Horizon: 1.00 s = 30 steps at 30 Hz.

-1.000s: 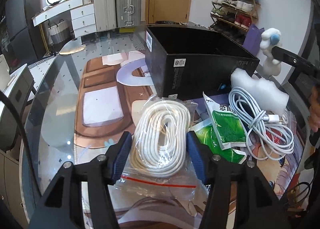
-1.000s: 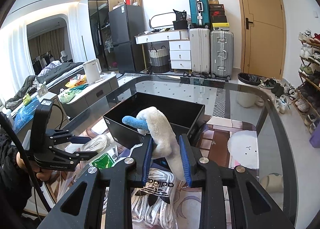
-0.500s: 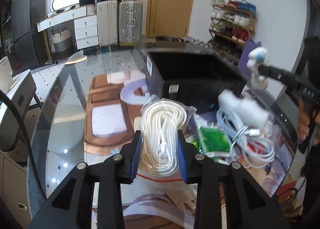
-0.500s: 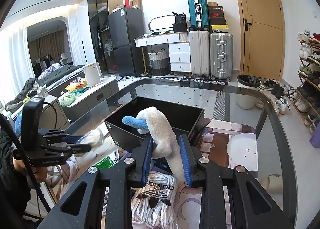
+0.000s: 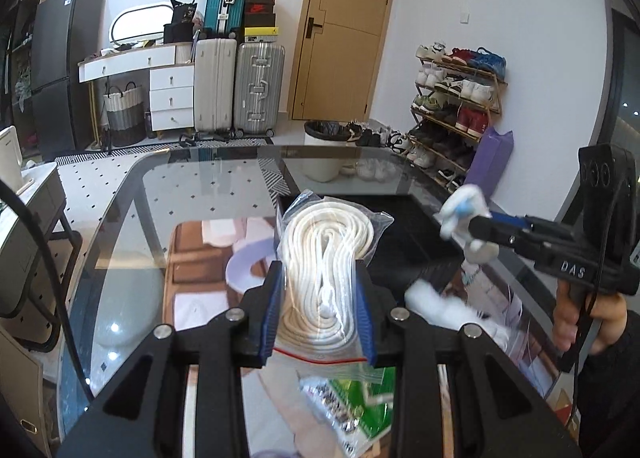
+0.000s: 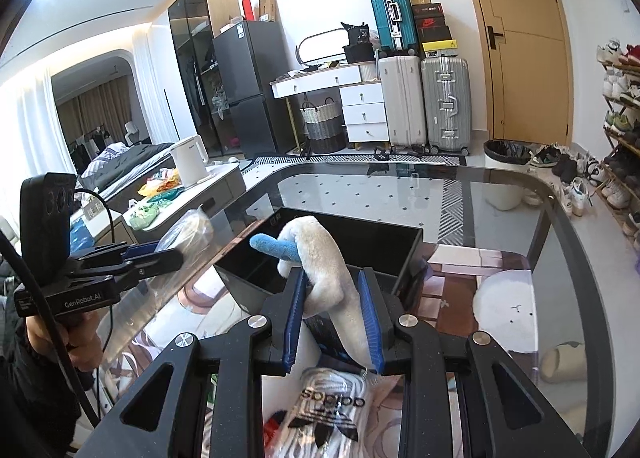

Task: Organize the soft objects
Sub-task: 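Lower the rope bag into the black box with the left tool while the right drops the plush in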

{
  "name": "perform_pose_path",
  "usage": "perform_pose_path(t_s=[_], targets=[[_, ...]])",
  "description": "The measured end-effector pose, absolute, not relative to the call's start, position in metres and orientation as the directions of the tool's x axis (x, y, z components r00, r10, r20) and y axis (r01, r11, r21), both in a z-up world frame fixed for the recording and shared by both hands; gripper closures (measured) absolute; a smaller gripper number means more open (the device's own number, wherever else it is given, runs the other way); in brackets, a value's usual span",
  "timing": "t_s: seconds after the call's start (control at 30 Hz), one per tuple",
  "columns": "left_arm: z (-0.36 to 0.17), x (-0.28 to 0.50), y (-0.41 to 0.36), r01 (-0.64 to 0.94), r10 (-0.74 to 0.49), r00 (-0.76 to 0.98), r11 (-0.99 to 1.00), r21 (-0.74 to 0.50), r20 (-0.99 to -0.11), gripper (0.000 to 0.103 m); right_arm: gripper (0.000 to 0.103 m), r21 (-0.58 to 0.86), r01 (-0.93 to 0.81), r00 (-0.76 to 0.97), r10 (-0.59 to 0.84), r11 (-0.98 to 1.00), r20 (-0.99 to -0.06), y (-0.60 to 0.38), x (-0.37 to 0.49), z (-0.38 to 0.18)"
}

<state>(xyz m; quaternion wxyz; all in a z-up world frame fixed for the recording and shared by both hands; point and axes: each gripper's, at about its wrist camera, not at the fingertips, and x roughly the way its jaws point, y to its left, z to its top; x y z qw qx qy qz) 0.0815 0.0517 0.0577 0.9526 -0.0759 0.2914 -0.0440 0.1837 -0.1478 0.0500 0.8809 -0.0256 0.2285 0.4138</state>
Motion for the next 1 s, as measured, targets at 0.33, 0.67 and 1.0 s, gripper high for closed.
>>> perform_pose_path(t_s=[0.33,0.67,1.0], targets=[[0.055,0.12,0.039,0.065,-0.145,0.82,0.985,-0.163,-0.554,0.072,0.076,0.116,-0.742,0.549,0.698,0.66,-0.459,-0.13,0.199,0.049],[0.049,0.14,0.028,0.085,-0.163,0.804,0.983,-0.16,-0.571,0.071,0.07,0.11,-0.745,0.526,0.681,0.658,-0.51,-0.128,0.202,0.031],[0.047,0.144,0.026,0.08,-0.157,0.805,0.984,-0.157,-0.572,0.071,0.078,0.098,-0.758,0.577,0.732,0.645,-0.362,-0.141,0.187,0.07]])
